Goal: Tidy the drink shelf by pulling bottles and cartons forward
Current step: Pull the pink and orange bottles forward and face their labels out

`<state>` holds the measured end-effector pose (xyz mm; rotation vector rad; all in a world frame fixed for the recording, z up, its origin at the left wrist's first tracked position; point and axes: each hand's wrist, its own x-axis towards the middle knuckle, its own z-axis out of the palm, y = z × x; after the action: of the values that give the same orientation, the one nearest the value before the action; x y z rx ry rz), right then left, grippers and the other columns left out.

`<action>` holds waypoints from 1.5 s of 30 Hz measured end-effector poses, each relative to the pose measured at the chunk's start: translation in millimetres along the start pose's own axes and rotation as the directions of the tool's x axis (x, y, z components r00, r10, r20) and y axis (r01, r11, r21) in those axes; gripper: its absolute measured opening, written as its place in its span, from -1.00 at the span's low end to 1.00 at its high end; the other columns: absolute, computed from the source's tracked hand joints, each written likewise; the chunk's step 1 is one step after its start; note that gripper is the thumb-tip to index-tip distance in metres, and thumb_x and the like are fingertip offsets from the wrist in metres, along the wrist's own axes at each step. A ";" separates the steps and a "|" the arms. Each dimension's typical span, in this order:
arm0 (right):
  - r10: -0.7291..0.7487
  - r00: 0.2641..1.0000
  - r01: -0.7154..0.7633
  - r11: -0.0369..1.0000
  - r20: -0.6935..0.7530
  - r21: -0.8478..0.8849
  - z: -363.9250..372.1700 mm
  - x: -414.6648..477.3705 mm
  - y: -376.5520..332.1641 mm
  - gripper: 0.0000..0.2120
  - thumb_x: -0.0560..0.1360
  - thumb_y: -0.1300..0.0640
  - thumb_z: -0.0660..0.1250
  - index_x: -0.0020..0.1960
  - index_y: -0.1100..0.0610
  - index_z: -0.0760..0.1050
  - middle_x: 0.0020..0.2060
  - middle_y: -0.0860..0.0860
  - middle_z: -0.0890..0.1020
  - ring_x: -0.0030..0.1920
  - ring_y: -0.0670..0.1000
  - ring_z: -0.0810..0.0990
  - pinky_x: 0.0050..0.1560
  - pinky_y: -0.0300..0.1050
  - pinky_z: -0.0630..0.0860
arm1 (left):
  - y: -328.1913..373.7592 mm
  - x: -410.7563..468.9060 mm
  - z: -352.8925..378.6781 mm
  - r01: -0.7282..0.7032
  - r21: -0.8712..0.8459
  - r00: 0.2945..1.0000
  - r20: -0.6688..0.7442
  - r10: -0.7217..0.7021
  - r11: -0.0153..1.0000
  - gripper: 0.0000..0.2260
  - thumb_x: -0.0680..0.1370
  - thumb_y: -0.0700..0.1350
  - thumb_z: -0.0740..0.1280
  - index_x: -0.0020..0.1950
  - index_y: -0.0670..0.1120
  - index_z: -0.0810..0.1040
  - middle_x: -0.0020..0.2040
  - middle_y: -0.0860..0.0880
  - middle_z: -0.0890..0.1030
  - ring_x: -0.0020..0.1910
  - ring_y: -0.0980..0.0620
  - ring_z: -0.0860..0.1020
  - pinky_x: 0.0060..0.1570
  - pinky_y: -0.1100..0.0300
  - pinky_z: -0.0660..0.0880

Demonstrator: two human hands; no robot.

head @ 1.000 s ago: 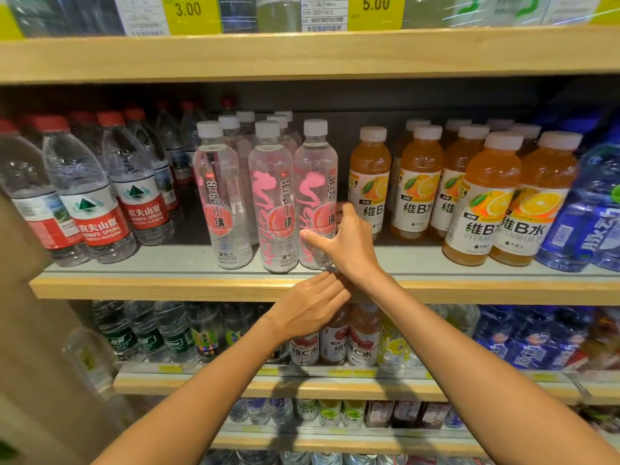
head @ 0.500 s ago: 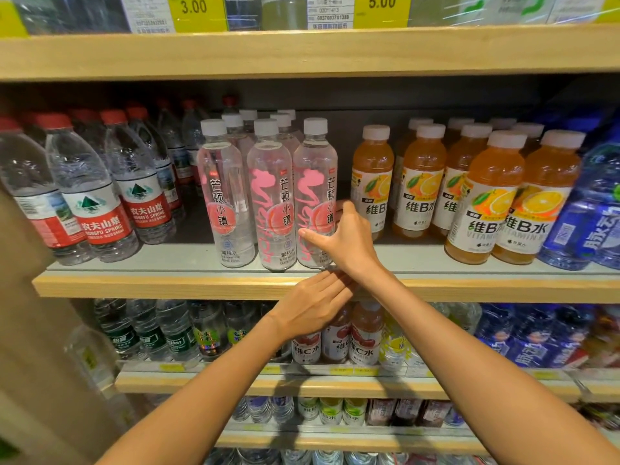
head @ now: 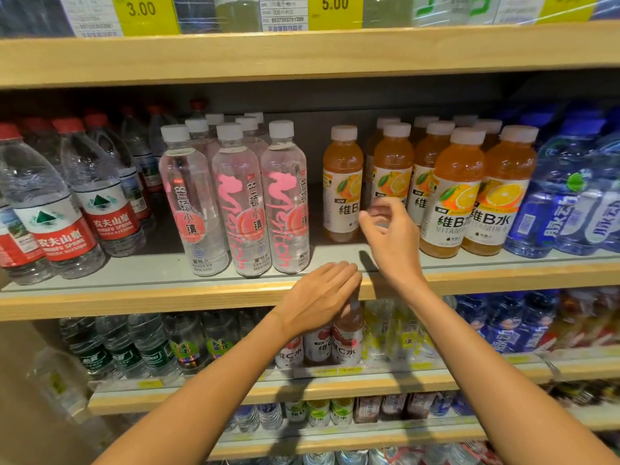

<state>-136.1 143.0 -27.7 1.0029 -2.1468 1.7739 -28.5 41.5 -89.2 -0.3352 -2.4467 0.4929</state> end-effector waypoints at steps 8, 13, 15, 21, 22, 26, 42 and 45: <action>0.177 0.984 -0.166 0.915 -0.005 -0.367 -1.9 31.7 38.8 -0.47 0.55 0.09 0.29 0.34 0.39 0.21 0.31 0.31 0.36 0.34 0.27 0.32 0.30 0.04 0.27 | 2.7 38.7 -2.5 0.118 -0.093 0.974 0.205 -0.097 0.989 -0.63 0.58 0.04 0.03 0.03 -0.19 0.50 -0.02 -0.14 0.54 -0.05 -0.12 0.51 -0.09 0.01 0.46; 0.147 0.979 -0.189 0.909 -0.139 -0.371 13.9 40.5 44.3 -0.38 0.50 0.03 0.37 0.35 0.40 0.23 0.25 0.35 0.43 0.26 0.33 0.39 0.24 0.09 0.31 | -6.5 29.0 -2.3 0.110 -0.077 0.976 0.196 -0.093 0.991 -0.61 0.60 0.07 0.05 0.03 -0.19 0.52 -0.01 -0.13 0.56 -0.05 -0.10 0.54 -0.10 0.04 0.49; 0.126 0.980 -0.179 0.901 -0.156 -0.394 16.9 43.7 46.6 -0.35 0.49 -0.01 0.38 0.37 0.39 0.25 0.27 0.34 0.44 0.27 0.31 0.40 0.28 0.08 0.30 | -6.7 28.2 -2.6 0.112 -0.073 0.979 0.181 -0.097 0.991 -0.62 0.60 0.07 0.06 0.01 -0.18 0.52 -0.03 -0.13 0.57 -0.07 -0.10 0.54 -0.13 0.06 0.49; 0.127 0.983 -0.162 0.934 -0.130 -0.318 24.7 52.6 57.8 -0.29 0.47 -0.08 0.39 0.40 0.31 0.21 0.30 0.25 0.43 0.27 0.23 0.42 0.22 0.01 0.36 | -5.5 28.4 -2.7 0.128 -0.060 0.981 0.156 -0.117 0.990 -0.62 0.59 0.08 0.08 -0.01 -0.18 0.54 -0.05 -0.10 0.58 -0.11 -0.06 0.55 -0.21 0.12 0.48; 0.131 0.983 -0.164 0.944 -0.129 -0.287 26.8 52.1 59.1 -0.29 0.47 -0.07 0.40 0.41 0.31 0.19 0.30 0.24 0.44 0.27 0.22 0.43 0.19 -0.01 0.37 | -5.1 28.1 -2.6 0.132 -0.063 0.980 0.161 -0.121 0.989 -0.62 0.59 0.08 0.07 0.00 -0.17 0.54 -0.05 -0.10 0.58 -0.10 -0.06 0.55 -0.21 0.12 0.48; 0.156 0.978 -0.163 0.986 -0.137 -0.038 28.3 53.9 60.3 -0.29 0.42 0.08 0.49 0.40 0.31 0.21 0.32 0.24 0.44 0.31 0.20 0.42 0.22 -0.11 0.32 | -3.9 26.5 -2.9 0.137 -0.054 0.978 0.168 -0.126 0.989 -0.62 0.60 0.08 0.07 0.00 -0.17 0.54 -0.04 -0.10 0.58 -0.10 -0.05 0.54 -0.20 0.13 0.47; 0.053 0.998 -0.053 0.998 0.022 0.022 -33.2 10.2 26.9 -0.31 0.33 0.09 0.54 0.26 0.18 0.19 -0.06 -0.06 0.52 -0.13 -0.17 0.52 -0.25 -0.46 0.43 | 10.1 69.4 -52.2 0.546 -0.783 0.631 0.150 -0.761 0.298 -0.73 0.64 -0.03 0.21 0.26 -0.13 0.49 0.09 0.02 0.57 0.02 0.20 0.51 0.01 0.41 0.42; 0.017 0.995 -0.026 0.996 0.102 0.082 -45.4 -8.9 18.9 -0.31 0.29 0.17 0.54 0.25 0.10 0.20 -0.05 -0.02 0.56 -0.09 -0.16 0.58 -0.13 -0.31 0.50 | 5.1 101.0 -77.5 0.456 -0.890 0.578 0.310 -0.755 -0.015 -0.62 0.61 0.06 0.23 0.34 -0.12 0.40 0.12 0.05 0.55 0.07 0.19 0.56 0.05 0.32 0.47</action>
<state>-152.9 189.4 -35.3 1.1158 -2.1662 1.8746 -59.0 102.0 18.7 0.3175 -1.9643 -1.4070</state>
